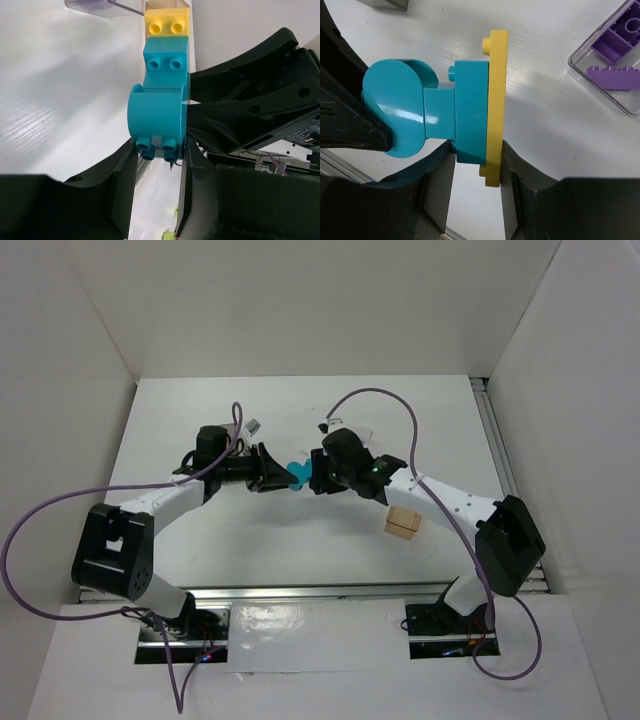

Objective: Sort the legos into containers by color

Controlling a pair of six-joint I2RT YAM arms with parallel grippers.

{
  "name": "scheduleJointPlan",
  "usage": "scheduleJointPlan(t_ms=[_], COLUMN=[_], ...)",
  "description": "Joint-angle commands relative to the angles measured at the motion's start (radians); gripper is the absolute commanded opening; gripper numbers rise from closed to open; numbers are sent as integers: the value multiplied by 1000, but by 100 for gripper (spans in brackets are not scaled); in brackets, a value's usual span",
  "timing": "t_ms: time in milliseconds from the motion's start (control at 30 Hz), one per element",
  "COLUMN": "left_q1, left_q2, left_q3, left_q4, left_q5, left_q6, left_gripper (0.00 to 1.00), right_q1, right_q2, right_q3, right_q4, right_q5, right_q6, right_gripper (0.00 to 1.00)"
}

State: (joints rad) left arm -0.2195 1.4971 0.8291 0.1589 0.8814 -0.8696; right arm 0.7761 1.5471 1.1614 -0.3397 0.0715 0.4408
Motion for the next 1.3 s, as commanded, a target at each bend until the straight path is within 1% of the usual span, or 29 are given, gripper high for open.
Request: scheduleJointPlan(t_ms=[0, 33, 67, 100, 300, 467, 500, 567, 600, 633, 700, 767, 800, 867, 967, 1000, 1067, 1100, 1133, 1200, 1233, 1267], left_q1=[-4, -4, -4, -4, -4, -4, -26, -61, -107, -127, -158, -191, -201, -239, -290, -302, -346, -362, -379, -414, -425, -443], left_q2=[12, 12, 12, 12, 12, 45, 63, 101, 113, 127, 165, 195, 225, 259, 317, 328, 359, 370, 382, 420, 436, 448], left_q3=[27, 27, 39, 51, 85, 128, 154, 194, 234, 249, 260, 298, 317, 393, 510, 537, 615, 636, 657, 700, 720, 748], left_q4=[70, 56, 41, 4, -64, -73, -73, -129, -139, -139, -104, -71, -88, -210, -404, -546, -701, -760, -865, -921, -982, -999], left_q5=[25, 25, 25, 13, -7, -18, -18, -54, -67, -79, -79, -79, -97, -140, -310, -463, -653, -824, -890, -985, -1013, -1032], left_q6=[-5, 7, 17, 17, 55, 55, 55, 70, 84, 84, 37, 24, 15, 50, 125, 157, 170, 181, 181, 192, 192, 192], left_gripper=[14, 6, 0, 0, 0, 0, 0, 0, 0, 0, 0, 0, 0, 0, 0, 0, 0, 0, 0, 0, 0, 0], right_q1=[8, 8, 8, 8, -35, -124, -136, -176, -193, -230, -273, -313, -337, -347, -391, -400, -413, -413, -413, -413, -413, -413], right_q2=[-56, -65, -65, -77, -165, -219, -235, -269, -284, -312, -321, -331, -340, -375, -407, -407, -407, -407, -398, -398, -386, -386], right_q3=[-23, -23, -32, -32, -80, -100, -100, -91, -91, -82, -72, -72, -72, -111, -124, -124, -124, -124, -124, -124, -124, -124], right_q4=[-18, -44, -59, -71, -142, -194, -206, -243, -243, -254, -286, -315, -326, -326, -303, -291, -291, -291, -291, -277, -277, -268], right_q5=[8, 26, 52, 91, 169, 197, 211, 258, 269, 269, 269, 269, 258, 249, 202, 189, 179, 168, 168, 157, 157, 146], right_q6=[-5, -5, 4, 4, 13, 32, 32, 32, 32, 18, 18, 18, 9, 9, 9, 9, 9, -2, -2, -2, -2, -2], right_gripper=[17, 17, 17, 17, 16, 16, 16, 16, 16, 16, 16, 16, 16, 16, 16, 16, 16, 16, 16, 16, 16, 16])
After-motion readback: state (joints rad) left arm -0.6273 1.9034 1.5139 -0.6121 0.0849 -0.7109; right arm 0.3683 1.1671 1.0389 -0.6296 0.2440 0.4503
